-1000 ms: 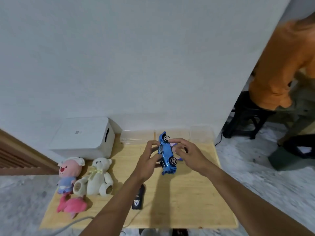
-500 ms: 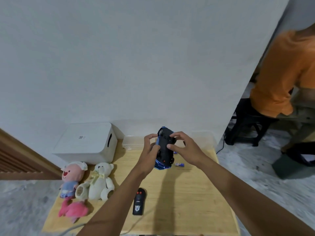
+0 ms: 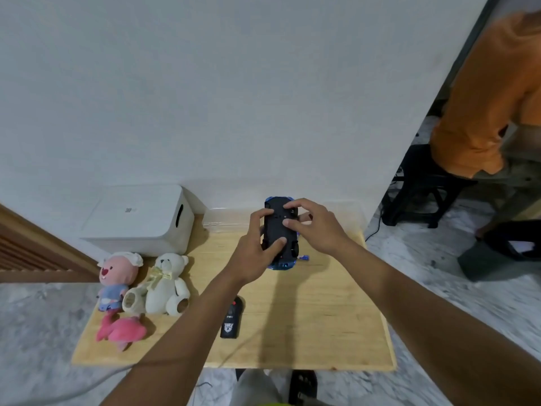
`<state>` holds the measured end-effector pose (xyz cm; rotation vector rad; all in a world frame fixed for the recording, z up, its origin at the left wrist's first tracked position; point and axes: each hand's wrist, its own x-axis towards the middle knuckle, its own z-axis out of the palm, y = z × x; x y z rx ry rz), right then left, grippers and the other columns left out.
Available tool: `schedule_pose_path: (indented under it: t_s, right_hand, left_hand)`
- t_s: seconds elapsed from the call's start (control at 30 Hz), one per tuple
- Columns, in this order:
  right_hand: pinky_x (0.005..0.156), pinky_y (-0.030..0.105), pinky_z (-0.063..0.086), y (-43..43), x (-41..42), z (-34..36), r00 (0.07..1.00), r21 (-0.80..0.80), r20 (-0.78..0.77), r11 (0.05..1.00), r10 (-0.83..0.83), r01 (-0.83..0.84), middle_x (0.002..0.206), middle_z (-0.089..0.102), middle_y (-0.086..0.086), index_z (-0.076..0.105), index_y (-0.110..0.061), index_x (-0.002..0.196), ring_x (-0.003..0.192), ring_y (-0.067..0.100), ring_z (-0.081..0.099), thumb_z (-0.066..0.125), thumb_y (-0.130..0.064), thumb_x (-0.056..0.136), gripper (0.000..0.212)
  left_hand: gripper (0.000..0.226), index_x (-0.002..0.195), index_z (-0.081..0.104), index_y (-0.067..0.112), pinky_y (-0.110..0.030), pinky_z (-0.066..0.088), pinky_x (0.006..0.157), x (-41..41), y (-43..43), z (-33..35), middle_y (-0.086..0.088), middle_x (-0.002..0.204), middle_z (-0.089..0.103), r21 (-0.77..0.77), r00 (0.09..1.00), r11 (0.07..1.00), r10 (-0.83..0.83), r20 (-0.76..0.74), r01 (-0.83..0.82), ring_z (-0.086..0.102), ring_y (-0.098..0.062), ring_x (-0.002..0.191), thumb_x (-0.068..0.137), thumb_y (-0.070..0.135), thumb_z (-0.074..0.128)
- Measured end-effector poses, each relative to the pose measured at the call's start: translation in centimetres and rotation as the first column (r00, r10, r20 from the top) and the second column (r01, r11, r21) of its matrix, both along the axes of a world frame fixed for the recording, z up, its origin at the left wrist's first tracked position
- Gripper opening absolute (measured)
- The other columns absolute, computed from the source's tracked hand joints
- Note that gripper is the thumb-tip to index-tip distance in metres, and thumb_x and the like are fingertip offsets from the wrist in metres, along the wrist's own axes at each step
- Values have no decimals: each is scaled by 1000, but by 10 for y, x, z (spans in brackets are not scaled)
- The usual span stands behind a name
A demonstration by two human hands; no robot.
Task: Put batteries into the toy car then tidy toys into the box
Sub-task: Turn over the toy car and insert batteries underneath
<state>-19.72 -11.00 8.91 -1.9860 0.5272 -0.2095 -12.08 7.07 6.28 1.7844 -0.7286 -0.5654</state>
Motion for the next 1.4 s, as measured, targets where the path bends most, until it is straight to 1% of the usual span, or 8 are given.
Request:
schedule_pose_path:
  t_s: [0.23,0.43,0.57,0.77,0.87,1.0,1.13,1.4]
  right_hand:
    - [80,34,50,0,-7,-1,997,-233,-30,970,64,-70,105,69,-11,53,-49,112,103,12,62,71,-43,87,32]
    - [64,35,47,-1,-12,8,995,-365,-92,929,25,-57,85,68,-11,34,-34,108,74,16,62,62,-55,90,39]
    - [52,33,35,-6,-12,19,990,-439,-134,894,34,-90,63,57,0,38,-20,101,55,23,53,34,-33,102,14]
    - [82,34,49,-9,-10,37,965,-115,-148,965,217,-235,101,73,-3,41,-19,115,94,19,63,34,-15,106,11]
    - [85,26,52,-9,-10,35,978,-22,-45,979,204,-205,109,76,-13,48,-21,108,97,7,67,47,-15,106,6]
    - [82,28,55,-5,-10,25,994,62,102,997,31,-38,100,73,-7,70,-26,94,88,10,69,74,-18,91,10]
    - [75,19,57,5,-10,13,962,163,217,978,-166,132,84,75,-6,76,-27,87,81,9,71,85,-23,80,12]
    - [71,15,56,19,-9,-8,950,162,246,975,-191,154,81,75,-9,74,-21,83,77,3,71,86,-17,80,13]
  left_hand:
    - [61,136,39,43,-34,65,75,-12,-3,-10,1,119,69,-35,999,998,46,20,-45,77,-14,93,92,25,77]
    - [60,133,41,36,-49,65,79,-14,-3,-12,3,124,69,-56,995,997,49,-83,-54,78,-22,93,90,19,79]
    - [63,132,42,36,-51,64,82,-15,-3,-13,6,126,68,-27,992,998,49,-118,-53,77,-24,91,87,19,82]
    - [65,130,44,39,-42,66,76,-15,-7,-14,3,126,66,-26,990,999,44,-131,-48,77,-23,90,83,21,85]
    - [65,128,44,38,-44,65,80,-12,-7,-17,-2,128,64,-12,985,999,47,-165,-50,76,-23,97,82,20,86]
    - [64,125,44,36,-49,64,85,-10,-3,-27,-6,128,63,27,979,999,46,-198,-42,73,-21,105,81,18,87]
    - [64,124,43,35,-52,64,81,-11,3,-36,-7,128,61,66,974,998,37,-225,-22,77,-27,89,81,18,87]
    - [64,122,43,34,-45,65,80,-8,8,-41,-6,124,63,57,969,998,38,-242,-25,72,-22,105,80,17,88]
